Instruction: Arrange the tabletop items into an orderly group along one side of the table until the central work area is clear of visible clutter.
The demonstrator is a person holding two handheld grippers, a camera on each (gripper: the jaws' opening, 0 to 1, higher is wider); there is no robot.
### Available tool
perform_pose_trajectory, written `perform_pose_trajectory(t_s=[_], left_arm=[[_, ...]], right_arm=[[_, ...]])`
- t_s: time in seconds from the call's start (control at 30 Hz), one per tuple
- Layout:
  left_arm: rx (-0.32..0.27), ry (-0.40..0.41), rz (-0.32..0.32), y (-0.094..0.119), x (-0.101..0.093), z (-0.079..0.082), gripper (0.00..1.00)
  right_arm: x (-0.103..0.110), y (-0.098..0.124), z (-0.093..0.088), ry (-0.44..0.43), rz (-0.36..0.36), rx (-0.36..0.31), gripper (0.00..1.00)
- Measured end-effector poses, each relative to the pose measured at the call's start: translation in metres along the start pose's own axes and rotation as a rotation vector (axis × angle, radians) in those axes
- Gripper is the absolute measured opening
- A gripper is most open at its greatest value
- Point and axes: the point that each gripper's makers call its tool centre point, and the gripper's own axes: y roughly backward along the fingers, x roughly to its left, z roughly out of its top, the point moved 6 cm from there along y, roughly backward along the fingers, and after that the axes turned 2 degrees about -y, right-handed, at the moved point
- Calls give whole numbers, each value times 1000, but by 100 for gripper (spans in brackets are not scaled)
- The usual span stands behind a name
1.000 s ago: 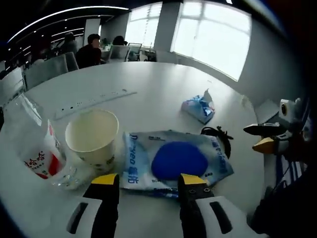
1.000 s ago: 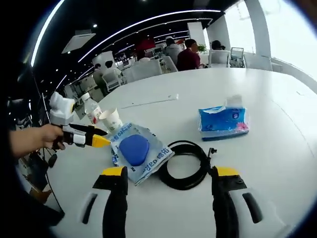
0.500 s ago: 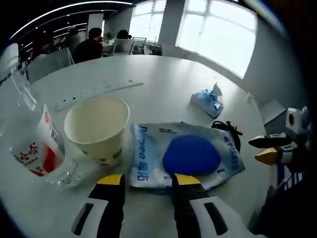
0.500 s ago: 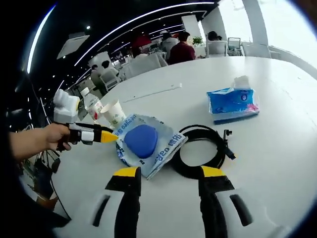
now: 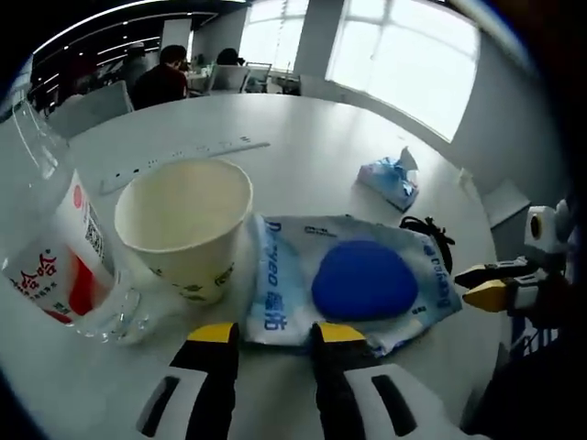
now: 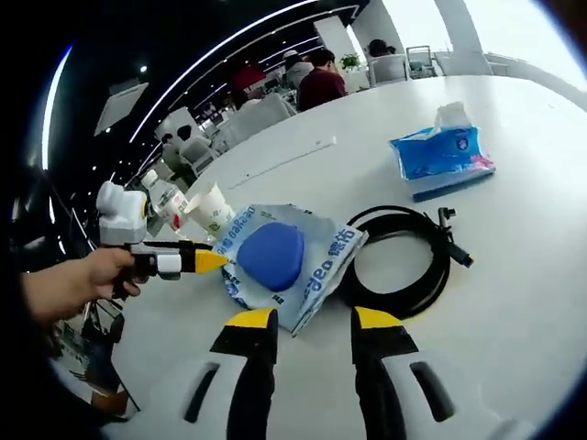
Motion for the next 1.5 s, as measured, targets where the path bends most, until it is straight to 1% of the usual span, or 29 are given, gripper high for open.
perform_pose_trajectory(t_s=[0.17, 0.3, 0.43, 0.5, 0.53, 0.57, 0.63, 0.7, 0.73, 0.8, 0.9, 1.0, 1.07, 1.23, 1.4, 1.5], left_arm=[[1, -7, -6, -1, 1, 1, 27], [-1, -12, -9, -2, 2, 2, 25], [4, -42, -13, -3, 1, 2, 21], [6, -55, -15, -3, 1, 2, 20], [8, -59, -15, -3, 2, 1, 18], [12, -71, -16, -3, 3, 1, 16], [11, -75, -25, -3, 3, 1, 14], [10, -79, -28, -2, 4, 0, 11], [11, -87, -28, -2, 3, 0, 8], [10, -120, -36, -2, 3, 0, 7], [9, -145, -38, -1, 3, 1, 4], [9, -178, -34, -2, 3, 1, 2], [13, -198, -36, -4, 4, 1, 2], [16, -204, -43, -6, 5, 1, 1], [29, -239, -42, -5, 2, 0, 0], [30, -244, -43, -2, 0, 0, 0]], right_arm=[[4, -6, -5, -9, 11, 23, 20], [5, -11, -7, -21, 20, 36, 13], [12, -14, -7, -8, 36, 48, 7], [13, -15, -7, 4, 35, 48, 6], [12, -16, -8, 2, 32, 52, 6], [11, -16, -8, -1, 31, 55, 6], [10, -17, -10, -18, 31, 58, 5], [9, -17, -11, -18, 29, 62, 4], [9, -17, -11, -15, 28, 63, 4], [9, -17, -11, -15, 31, 64, 3], [10, -16, -11, -12, 32, 64, 2], [7, -16, -10, -29, 31, 68, 1], [6, -16, -9, -20, 33, 64, 0], [6, -15, -8, -8, 34, 66, 0], [7, -14, -7, -1, 38, 67, 0], [5, -12, -6, -7, 43, 63, 0]])
